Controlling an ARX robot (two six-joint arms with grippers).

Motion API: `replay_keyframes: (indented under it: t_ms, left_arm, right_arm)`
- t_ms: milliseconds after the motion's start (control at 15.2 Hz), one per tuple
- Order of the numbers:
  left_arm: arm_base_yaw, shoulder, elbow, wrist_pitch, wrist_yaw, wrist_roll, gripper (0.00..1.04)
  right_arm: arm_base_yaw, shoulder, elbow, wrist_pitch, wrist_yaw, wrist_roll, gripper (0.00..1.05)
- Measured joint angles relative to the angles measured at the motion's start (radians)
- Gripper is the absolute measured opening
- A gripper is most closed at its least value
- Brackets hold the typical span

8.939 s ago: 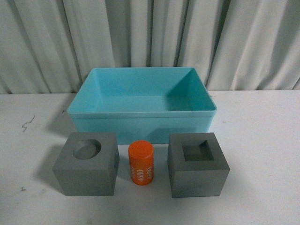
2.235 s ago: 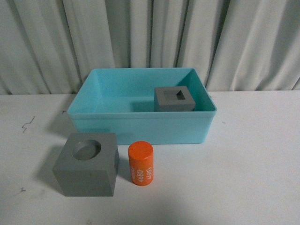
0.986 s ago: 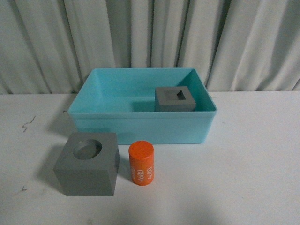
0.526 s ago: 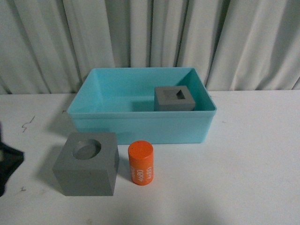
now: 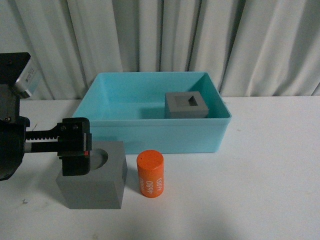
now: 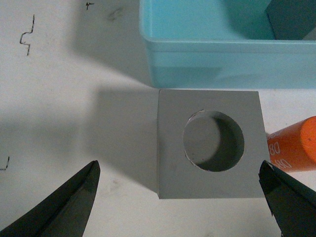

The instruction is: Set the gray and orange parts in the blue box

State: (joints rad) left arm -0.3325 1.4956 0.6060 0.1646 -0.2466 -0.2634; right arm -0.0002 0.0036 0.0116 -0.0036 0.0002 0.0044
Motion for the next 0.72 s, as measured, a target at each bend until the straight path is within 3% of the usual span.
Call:
replay_keyframes:
  t_ms: [723]
  left_arm:
    - [0.029,0.254,0.093,0.137,-0.004,0.092,0.98]
  right_arm:
    - [0.000,0.000,0.000,0.000,0.000,0.000,0.98]
